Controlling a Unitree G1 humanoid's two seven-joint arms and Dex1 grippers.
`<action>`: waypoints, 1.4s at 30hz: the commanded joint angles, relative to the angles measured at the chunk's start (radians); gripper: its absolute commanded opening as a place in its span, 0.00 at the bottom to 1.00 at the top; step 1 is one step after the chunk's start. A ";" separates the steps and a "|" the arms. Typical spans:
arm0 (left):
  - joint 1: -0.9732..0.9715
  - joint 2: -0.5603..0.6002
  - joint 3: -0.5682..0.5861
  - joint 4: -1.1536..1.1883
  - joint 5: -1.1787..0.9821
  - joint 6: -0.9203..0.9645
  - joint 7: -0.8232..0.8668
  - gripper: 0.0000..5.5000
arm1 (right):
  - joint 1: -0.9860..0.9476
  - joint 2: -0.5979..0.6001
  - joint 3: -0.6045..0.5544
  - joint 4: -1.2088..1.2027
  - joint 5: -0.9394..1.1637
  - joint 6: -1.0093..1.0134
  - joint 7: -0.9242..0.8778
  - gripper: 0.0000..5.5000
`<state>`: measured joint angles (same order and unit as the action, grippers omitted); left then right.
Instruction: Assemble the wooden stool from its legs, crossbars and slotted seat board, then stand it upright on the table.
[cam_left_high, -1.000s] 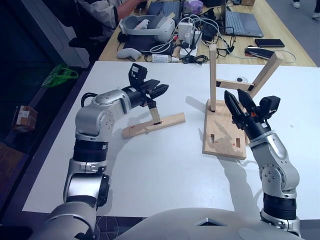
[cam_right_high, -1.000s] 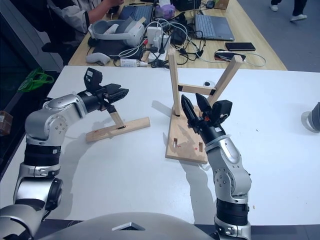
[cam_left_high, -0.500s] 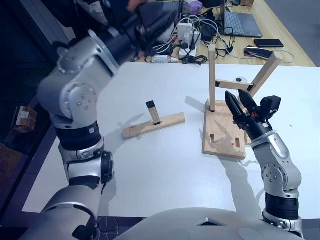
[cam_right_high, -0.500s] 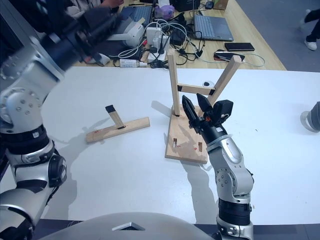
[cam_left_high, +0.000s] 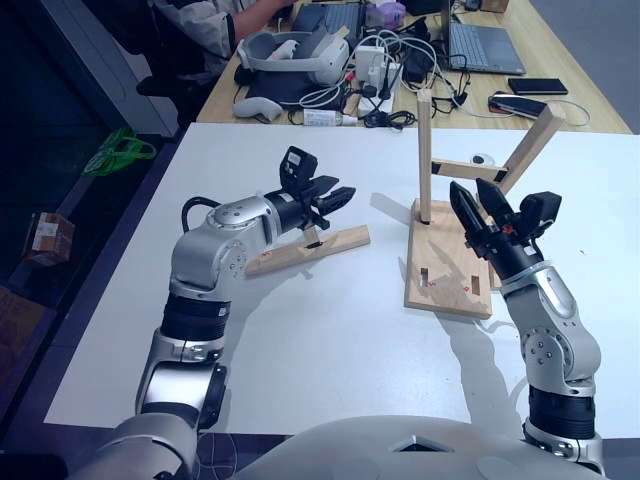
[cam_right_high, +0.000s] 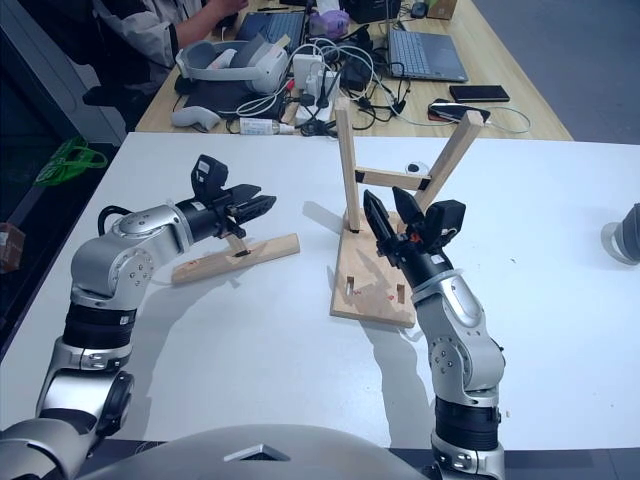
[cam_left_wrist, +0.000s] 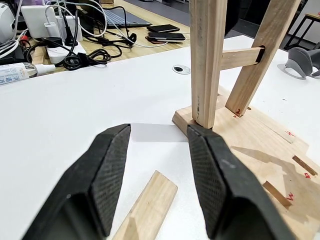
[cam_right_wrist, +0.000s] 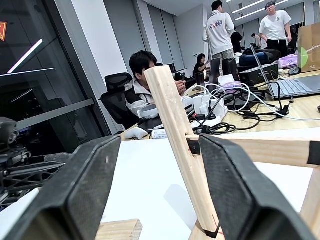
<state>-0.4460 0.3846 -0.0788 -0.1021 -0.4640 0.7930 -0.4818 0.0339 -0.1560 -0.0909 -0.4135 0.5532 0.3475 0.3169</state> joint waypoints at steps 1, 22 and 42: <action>-0.061 -0.015 0.029 -0.081 -0.027 0.045 0.014 0.38 | -0.003 0.000 -0.001 0.006 0.002 0.002 0.001 0.52; -0.057 -0.044 0.015 0.121 0.107 -0.003 0.128 0.38 | -0.018 -0.001 -0.011 0.028 0.008 -0.005 0.004 0.52; 0.056 0.121 -0.090 -0.031 0.213 0.025 0.009 0.38 | -0.003 0.007 -0.012 0.023 0.004 -0.010 -0.003 0.52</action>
<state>-0.4058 0.4831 -0.1507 -0.0251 -0.2088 0.7837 -0.4092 0.0331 -0.1396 -0.0992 -0.3846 0.5610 0.3338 0.3150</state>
